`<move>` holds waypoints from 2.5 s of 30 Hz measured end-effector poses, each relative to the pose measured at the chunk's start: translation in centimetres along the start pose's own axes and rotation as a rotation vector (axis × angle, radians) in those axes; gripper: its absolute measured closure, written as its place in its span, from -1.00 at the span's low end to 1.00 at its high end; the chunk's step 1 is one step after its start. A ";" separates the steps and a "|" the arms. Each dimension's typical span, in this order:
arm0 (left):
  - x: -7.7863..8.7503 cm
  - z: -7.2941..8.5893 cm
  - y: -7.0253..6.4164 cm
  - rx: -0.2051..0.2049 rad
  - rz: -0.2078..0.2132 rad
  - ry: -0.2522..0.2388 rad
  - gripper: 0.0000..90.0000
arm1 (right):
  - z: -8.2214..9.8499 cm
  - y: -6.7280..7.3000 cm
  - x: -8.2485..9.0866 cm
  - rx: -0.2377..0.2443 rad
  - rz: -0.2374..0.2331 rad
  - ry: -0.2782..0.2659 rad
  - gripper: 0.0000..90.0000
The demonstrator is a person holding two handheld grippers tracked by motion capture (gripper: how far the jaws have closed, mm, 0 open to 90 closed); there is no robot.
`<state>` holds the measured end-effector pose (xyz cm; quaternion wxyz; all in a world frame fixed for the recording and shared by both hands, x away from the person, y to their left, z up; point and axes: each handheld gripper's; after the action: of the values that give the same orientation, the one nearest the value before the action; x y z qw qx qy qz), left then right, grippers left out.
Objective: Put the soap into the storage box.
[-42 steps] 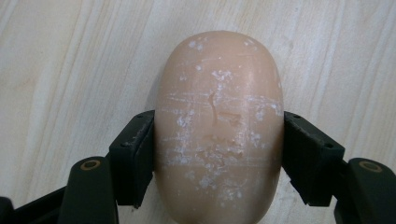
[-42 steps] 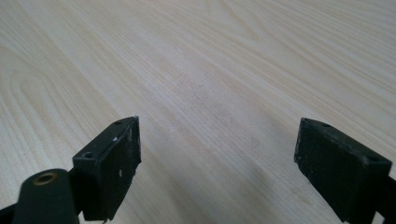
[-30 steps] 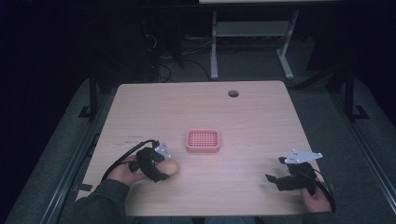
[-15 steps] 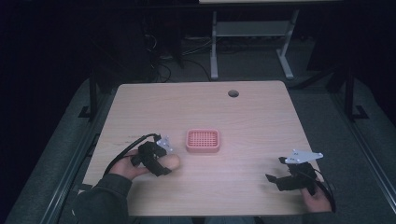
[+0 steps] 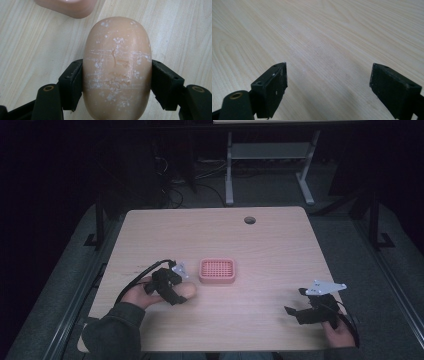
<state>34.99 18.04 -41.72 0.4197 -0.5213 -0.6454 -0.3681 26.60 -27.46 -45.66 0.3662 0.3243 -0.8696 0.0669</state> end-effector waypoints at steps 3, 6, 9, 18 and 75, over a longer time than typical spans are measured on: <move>-0.2 -0.1 0.2 0.000 0.001 0.004 -0.27 | 0.0 0.1 0.0 -0.004 -0.001 -0.002 -0.69; -0.2 -0.3 0.3 -0.001 0.003 0.005 -0.27 | 0.0 0.1 0.0 -0.002 -0.002 -0.003 -0.69; -0.1 -0.8 0.4 -0.008 0.000 0.006 -0.27 | 0.0 0.1 0.0 -0.002 -0.002 -0.005 -0.69; -0.1 -1.7 0.8 -0.020 0.004 0.016 -0.27 | 0.0 0.0 0.1 -0.003 -0.002 -0.007 -0.69; 0.4 -6.7 4.2 -0.066 -0.010 0.034 -0.27 | 0.0 -0.2 0.3 -0.014 -0.017 -0.027 -0.69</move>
<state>40.18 12.85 -38.71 0.4112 -0.5252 -0.6284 -0.4001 26.57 -27.75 -45.46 0.3572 0.3298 -0.8722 0.0536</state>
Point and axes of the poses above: each handheld gripper's, and its own axes: x roughly backward along the jaws, z roughly out of its underside, y roughly to its left, and after that the axes turned 8 degrees about -x, right-handed
